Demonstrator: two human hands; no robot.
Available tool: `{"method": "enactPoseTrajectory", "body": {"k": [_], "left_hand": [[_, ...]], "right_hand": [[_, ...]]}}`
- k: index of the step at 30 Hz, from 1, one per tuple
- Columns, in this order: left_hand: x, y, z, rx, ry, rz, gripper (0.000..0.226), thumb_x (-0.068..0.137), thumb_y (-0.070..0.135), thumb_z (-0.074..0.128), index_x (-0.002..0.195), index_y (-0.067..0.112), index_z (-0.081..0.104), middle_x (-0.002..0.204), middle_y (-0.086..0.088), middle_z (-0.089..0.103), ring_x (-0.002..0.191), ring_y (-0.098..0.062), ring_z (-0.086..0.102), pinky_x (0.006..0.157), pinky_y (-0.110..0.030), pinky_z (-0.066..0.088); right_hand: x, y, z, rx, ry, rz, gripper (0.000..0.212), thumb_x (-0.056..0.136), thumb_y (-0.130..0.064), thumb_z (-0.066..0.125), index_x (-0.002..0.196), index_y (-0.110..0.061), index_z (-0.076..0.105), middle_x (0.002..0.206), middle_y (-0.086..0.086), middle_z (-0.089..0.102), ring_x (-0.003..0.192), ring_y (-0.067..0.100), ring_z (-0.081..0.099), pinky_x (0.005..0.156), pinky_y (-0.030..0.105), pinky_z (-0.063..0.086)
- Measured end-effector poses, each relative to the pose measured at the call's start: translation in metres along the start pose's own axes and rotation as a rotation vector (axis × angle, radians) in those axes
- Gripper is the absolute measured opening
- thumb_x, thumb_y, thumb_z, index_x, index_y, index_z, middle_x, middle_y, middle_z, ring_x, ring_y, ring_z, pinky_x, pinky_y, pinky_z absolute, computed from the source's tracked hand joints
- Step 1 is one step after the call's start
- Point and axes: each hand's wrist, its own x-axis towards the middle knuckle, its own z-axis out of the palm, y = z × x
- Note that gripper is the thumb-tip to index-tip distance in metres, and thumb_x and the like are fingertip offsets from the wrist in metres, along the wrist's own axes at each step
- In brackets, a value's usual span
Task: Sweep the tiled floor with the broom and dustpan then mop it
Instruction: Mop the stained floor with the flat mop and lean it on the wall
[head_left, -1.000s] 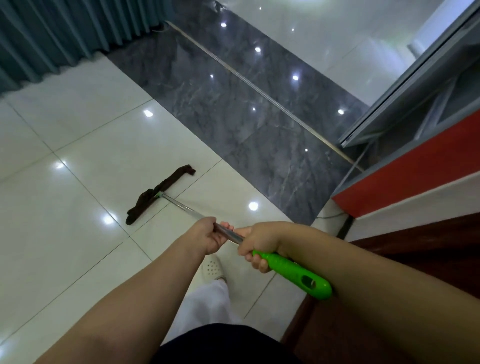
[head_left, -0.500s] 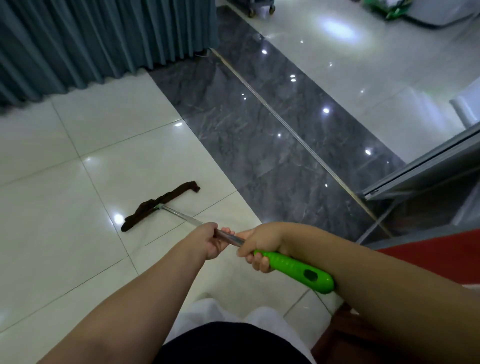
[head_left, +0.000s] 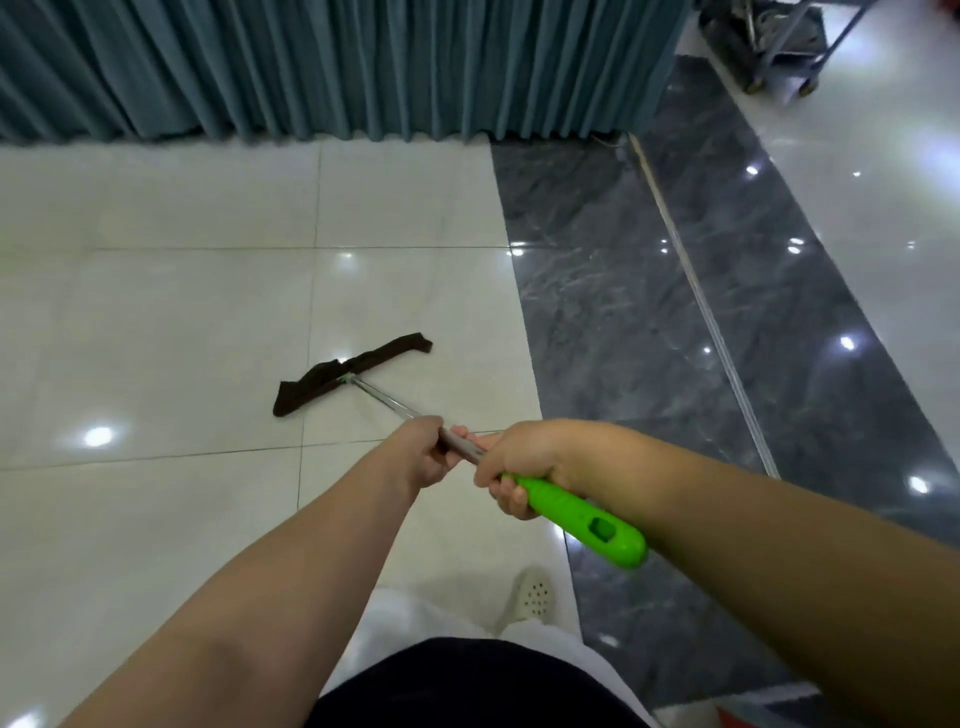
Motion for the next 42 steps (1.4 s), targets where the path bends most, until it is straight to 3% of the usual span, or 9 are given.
{"method": "enactPoseTrajectory", "body": {"k": [5, 9, 11, 13, 16, 25, 32, 38, 42], "left_hand": [[0.004, -0.022, 0.022, -0.112, 0.1, 0.059, 0.031, 0.102, 0.011, 0.028, 0.075, 0.001, 0.04, 0.067, -0.01, 0.044, 0.056, -0.019, 0.045, 0.03, -0.018, 0.046], [0.004, -0.047, 0.038, -0.204, 0.139, 0.073, 0.032, 0.102, 0.013, 0.027, 0.076, 0.0, 0.041, 0.065, -0.01, 0.044, 0.044, -0.024, 0.051, 0.049, -0.026, 0.046], [0.003, -0.061, 0.046, -0.259, 0.155, 0.068, 0.031, 0.102, 0.013, 0.029, 0.076, 0.0, 0.04, 0.066, -0.01, 0.045, 0.032, -0.021, 0.052, 0.04, -0.022, 0.048], [0.002, -0.074, 0.056, -0.289, 0.157, 0.055, 0.032, 0.102, 0.015, 0.03, 0.076, 0.001, 0.04, 0.067, -0.01, 0.046, 0.044, -0.021, 0.053, 0.031, -0.019, 0.046], [0.003, -0.091, 0.077, -0.34, 0.127, 0.035, 0.034, 0.103, 0.019, 0.031, 0.077, -0.001, 0.042, 0.069, -0.01, 0.046, 0.057, -0.021, 0.047, 0.029, -0.023, 0.046], [-0.005, -0.103, 0.145, -0.414, 0.026, 0.048, 0.034, 0.103, 0.019, 0.032, 0.079, -0.001, 0.045, 0.071, -0.008, 0.046, 0.058, -0.02, 0.049, 0.03, -0.024, 0.048], [-0.01, -0.093, 0.142, -0.485, 0.032, 0.108, 0.033, 0.102, 0.019, 0.034, 0.078, 0.0, 0.045, 0.068, -0.008, 0.045, 0.056, -0.019, 0.048, 0.032, -0.021, 0.048], [0.006, -0.072, 0.097, -0.579, 0.071, 0.131, 0.034, 0.103, 0.022, 0.031, 0.076, 0.003, 0.04, 0.068, -0.008, 0.043, 0.056, -0.017, 0.044, 0.033, -0.018, 0.047], [0.015, -0.04, 0.073, -0.58, 0.068, 0.146, 0.034, 0.103, 0.022, 0.031, 0.077, 0.002, 0.04, 0.067, -0.008, 0.042, 0.056, -0.018, 0.042, 0.035, -0.021, 0.048]], "right_hand": [[0.007, 0.001, -0.04, -0.155, -0.037, 0.021, 0.067, 0.09, 0.003, 0.037, 0.13, -0.049, 0.045, 0.042, 0.0, 0.036, 0.029, 0.008, 0.033, 0.031, 0.01, 0.03], [0.003, 0.01, -0.064, -0.293, -0.068, 0.037, 0.064, 0.092, 0.001, 0.037, 0.137, -0.045, 0.039, 0.053, 0.001, 0.035, 0.03, 0.008, 0.034, 0.031, 0.01, 0.031], [-0.002, 0.016, -0.077, -0.345, -0.089, 0.05, 0.063, 0.092, 0.001, 0.036, 0.137, -0.044, 0.04, 0.05, 0.001, 0.035, 0.028, 0.008, 0.034, 0.031, 0.01, 0.03], [-0.011, 0.021, -0.093, -0.391, -0.116, 0.061, 0.064, 0.093, 0.0, 0.035, 0.138, -0.045, 0.038, 0.041, 0.0, 0.036, 0.027, 0.007, 0.033, 0.031, 0.009, 0.03], [-0.026, 0.025, -0.119, -0.46, -0.131, 0.071, 0.06, 0.095, -0.001, 0.034, 0.137, -0.044, 0.038, 0.035, -0.001, 0.036, 0.026, 0.007, 0.033, 0.03, 0.008, 0.03], [-0.075, 0.012, -0.174, -0.435, -0.128, 0.068, 0.036, 0.097, -0.001, 0.035, 0.115, -0.03, 0.048, 0.059, 0.002, 0.032, 0.026, 0.004, 0.033, 0.027, 0.008, 0.027], [-0.077, 0.0, -0.168, -0.46, -0.158, 0.041, 0.04, 0.098, -0.001, 0.034, 0.112, -0.036, 0.049, 0.061, 0.002, 0.032, 0.026, 0.004, 0.034, 0.027, 0.008, 0.028], [-0.041, -0.013, -0.12, -0.412, -0.161, 0.059, 0.049, 0.099, -0.002, 0.035, 0.135, -0.035, 0.04, 0.06, 0.001, 0.032, 0.024, 0.004, 0.034, 0.027, 0.008, 0.029], [-0.027, -0.04, -0.095, -0.385, -0.174, 0.068, 0.052, 0.099, -0.003, 0.036, 0.137, -0.038, 0.042, 0.047, 0.0, 0.035, 0.024, 0.004, 0.033, 0.027, 0.008, 0.028]]}}
